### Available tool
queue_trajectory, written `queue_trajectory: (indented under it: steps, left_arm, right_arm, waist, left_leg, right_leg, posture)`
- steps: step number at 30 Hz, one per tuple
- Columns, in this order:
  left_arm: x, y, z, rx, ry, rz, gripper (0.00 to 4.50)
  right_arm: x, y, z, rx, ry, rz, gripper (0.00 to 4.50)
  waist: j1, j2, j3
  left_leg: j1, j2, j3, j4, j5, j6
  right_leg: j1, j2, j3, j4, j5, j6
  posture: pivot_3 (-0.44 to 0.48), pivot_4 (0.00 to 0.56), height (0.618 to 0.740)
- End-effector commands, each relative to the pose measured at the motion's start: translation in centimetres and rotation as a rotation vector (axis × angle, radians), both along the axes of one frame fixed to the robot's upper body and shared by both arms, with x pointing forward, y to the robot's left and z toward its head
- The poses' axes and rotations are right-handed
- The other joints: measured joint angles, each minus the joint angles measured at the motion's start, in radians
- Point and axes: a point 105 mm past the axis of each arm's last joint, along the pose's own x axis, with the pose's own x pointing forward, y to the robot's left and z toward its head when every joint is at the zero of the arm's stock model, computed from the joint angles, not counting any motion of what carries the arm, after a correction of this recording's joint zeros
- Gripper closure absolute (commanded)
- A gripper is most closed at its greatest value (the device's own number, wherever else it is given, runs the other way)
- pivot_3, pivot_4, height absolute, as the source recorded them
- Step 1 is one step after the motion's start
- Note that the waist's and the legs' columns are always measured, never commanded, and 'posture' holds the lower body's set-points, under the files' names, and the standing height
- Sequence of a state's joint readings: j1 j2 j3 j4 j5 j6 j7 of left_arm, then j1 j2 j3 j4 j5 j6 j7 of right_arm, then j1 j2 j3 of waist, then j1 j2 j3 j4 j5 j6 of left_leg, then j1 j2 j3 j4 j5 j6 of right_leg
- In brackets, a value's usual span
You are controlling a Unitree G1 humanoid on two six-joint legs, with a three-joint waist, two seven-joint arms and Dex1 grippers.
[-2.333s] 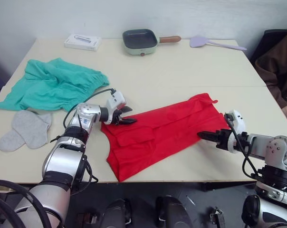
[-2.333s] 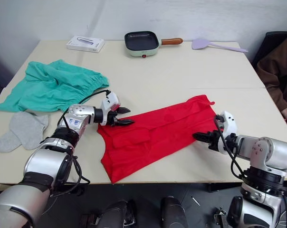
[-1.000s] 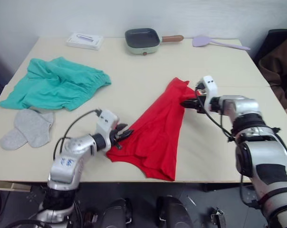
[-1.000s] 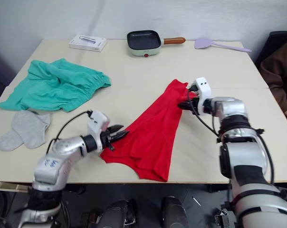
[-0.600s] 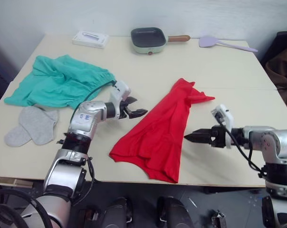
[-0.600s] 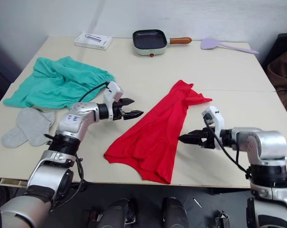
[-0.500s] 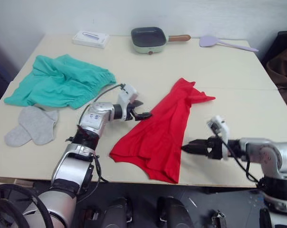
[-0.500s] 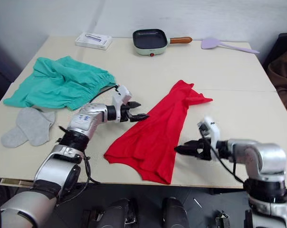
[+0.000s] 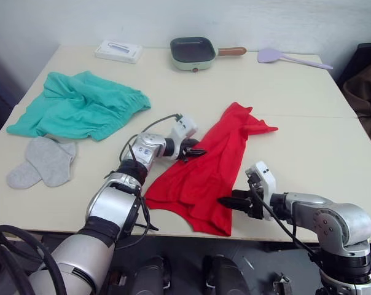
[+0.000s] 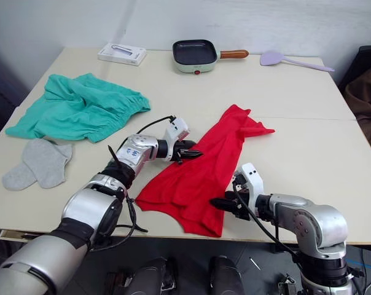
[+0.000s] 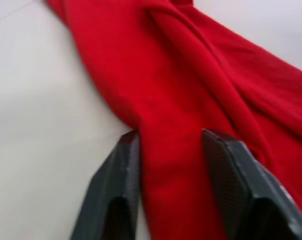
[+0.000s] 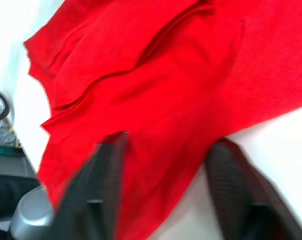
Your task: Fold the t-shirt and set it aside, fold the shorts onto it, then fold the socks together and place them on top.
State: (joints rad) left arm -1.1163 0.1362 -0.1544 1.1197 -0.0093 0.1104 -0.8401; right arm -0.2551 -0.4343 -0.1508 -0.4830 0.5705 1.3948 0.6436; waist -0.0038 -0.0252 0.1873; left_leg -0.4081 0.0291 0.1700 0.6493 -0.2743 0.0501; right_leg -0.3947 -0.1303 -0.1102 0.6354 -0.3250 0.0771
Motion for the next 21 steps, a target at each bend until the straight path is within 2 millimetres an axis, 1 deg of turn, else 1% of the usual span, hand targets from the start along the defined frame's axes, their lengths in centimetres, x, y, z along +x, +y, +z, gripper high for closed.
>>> queue_trajectory:
  steps: [1, 2, 3, 4, 5, 9, 11, 13, 15, 18, 19, 21]
  left_arm:
    - [0.0, -0.3, -0.8, -0.024, 0.035, 0.046, 3.70]
    - [0.1, -0.2, -0.9, -0.015, 0.032, 0.056, 4.08]
    - [0.3, 0.0, -0.9, -0.011, 0.022, 0.074, 4.35]
    - [0.4, 0.1, -0.9, -0.010, 0.016, 0.085, 4.50]
    - [0.5, 0.1, -0.9, -0.011, 0.013, 0.093, 4.50]
    - [1.8, 3.0, -0.3, -0.071, -0.048, 0.239, 4.50]
    - [2.8, 4.5, 0.8, -0.140, -0.088, 0.355, 4.50]
    - [3.3, 6.0, 1.6, -0.193, -0.113, 0.441, 4.50]
    - [3.3, 7.1, 1.9, -0.215, -0.135, 0.485, 4.50]
    - [3.1, 8.8, 1.8, -0.224, -0.153, 0.547, 4.50]
    - [3.0, 9.2, 1.6, -0.224, -0.153, 0.556, 4.50]
    - [2.6, 9.3, 1.5, -0.225, -0.160, 0.538, 4.50]
  right_arm:
    - [0.0, 0.1, -0.6, 0.004, 0.018, 0.010, 3.49]
    - [0.2, 0.0, -0.5, -0.003, 0.009, 0.013, 3.91]
    - [0.4, -0.1, -0.4, -0.007, 0.002, 0.014, 4.20]
    - [0.5, -0.2, -0.4, -0.009, -0.004, 0.015, 4.49]
    - [0.6, -0.3, -0.3, -0.009, -0.006, 0.016, 4.49]
    - [2.5, -0.5, 0.8, 0.000, -0.057, 0.016, 4.49]
    - [3.9, -0.1, 1.4, 0.021, -0.100, -0.003, 4.49]
    - [5.4, 0.4, 1.9, 0.036, -0.148, -0.014, 4.49]
    - [6.6, 0.8, 2.0, 0.035, -0.171, -0.018, 4.49]
    - [8.0, 1.2, 1.9, 0.023, -0.186, 0.000, 4.49]
    - [8.3, 1.3, 1.9, 0.017, -0.185, 0.013, 4.49]
    - [8.7, 1.5, 1.9, 0.010, -0.183, 0.030, 4.49]
  waist:
    - [0.000, 0.000, 0.000]
    - [0.000, 0.000, 0.000]
    - [0.000, 0.000, 0.000]
    - [0.000, 0.000, 0.000]
    - [0.000, 0.000, 0.000]
    - [-0.012, 0.000, 0.000]
    - [-0.020, 0.000, 0.000]
    - [-0.030, 0.000, 0.000]
    - [-0.032, 0.000, 0.000]
    - [-0.027, 0.000, 0.000]
    - [-0.026, 0.000, 0.000]
    - [-0.026, 0.000, 0.000]
  left_leg:
    - [0.000, 0.000, 0.000, 0.000, 0.000, 0.000]
    - [0.000, 0.000, 0.000, 0.000, 0.000, 0.000]
    - [0.000, 0.000, 0.000, 0.000, 0.000, 0.000]
    - [0.000, 0.000, 0.000, 0.000, 0.000, 0.000]
    - [0.000, 0.000, 0.000, 0.000, 0.000, 0.000]
    - [0.000, 0.000, 0.001, 0.001, 0.000, 0.001]
    - [0.000, 0.000, 0.000, 0.001, 0.001, 0.001]
    - [0.000, 0.001, 0.000, 0.000, 0.001, 0.001]
    - [0.000, 0.001, 0.000, -0.001, 0.002, -0.001]
    - [0.000, 0.001, 0.001, -0.001, 0.003, -0.002]
    - [0.000, 0.001, 0.002, -0.001, 0.004, -0.002]
    - [-0.001, 0.000, 0.003, 0.001, 0.003, 0.000]
  right_leg:
    - [0.000, 0.000, 0.000, 0.000, 0.000, 0.000]
    - [0.000, 0.000, 0.000, 0.000, 0.000, 0.000]
    - [0.000, 0.000, 0.000, 0.000, 0.000, 0.000]
    - [0.000, 0.000, 0.000, 0.000, 0.000, 0.000]
    - [0.000, 0.000, 0.000, 0.000, 0.000, 0.000]
    - [0.000, 0.000, 0.001, 0.001, 0.000, 0.001]
    - [0.000, 0.000, 0.000, 0.001, 0.000, 0.001]
    - [0.000, 0.000, 0.001, 0.002, 0.000, 0.001]
    - [-0.002, 0.000, 0.001, 0.002, 0.000, 0.001]
    - [-0.003, 0.001, -0.002, 0.008, 0.000, 0.000]
    - [-0.003, 0.000, -0.002, 0.009, 0.000, 0.000]
    - [-0.002, 0.000, -0.002, 0.008, 0.000, 0.000]
  posture:
    - [0.000, 0.150, 0.740]
    - [0.000, 0.150, 0.740]
    - [0.000, 0.150, 0.740]
    - [0.000, 0.150, 0.740]
    - [0.000, 0.150, 0.740]
    - [0.000, 0.150, 0.740]
    - [0.000, 0.150, 0.740]
    - [0.000, 0.150, 0.740]
    - [0.000, 0.150, 0.740]
    - [0.000, 0.150, 0.740]
    - [0.000, 0.150, 0.740]
    - [0.000, 0.150, 0.740]
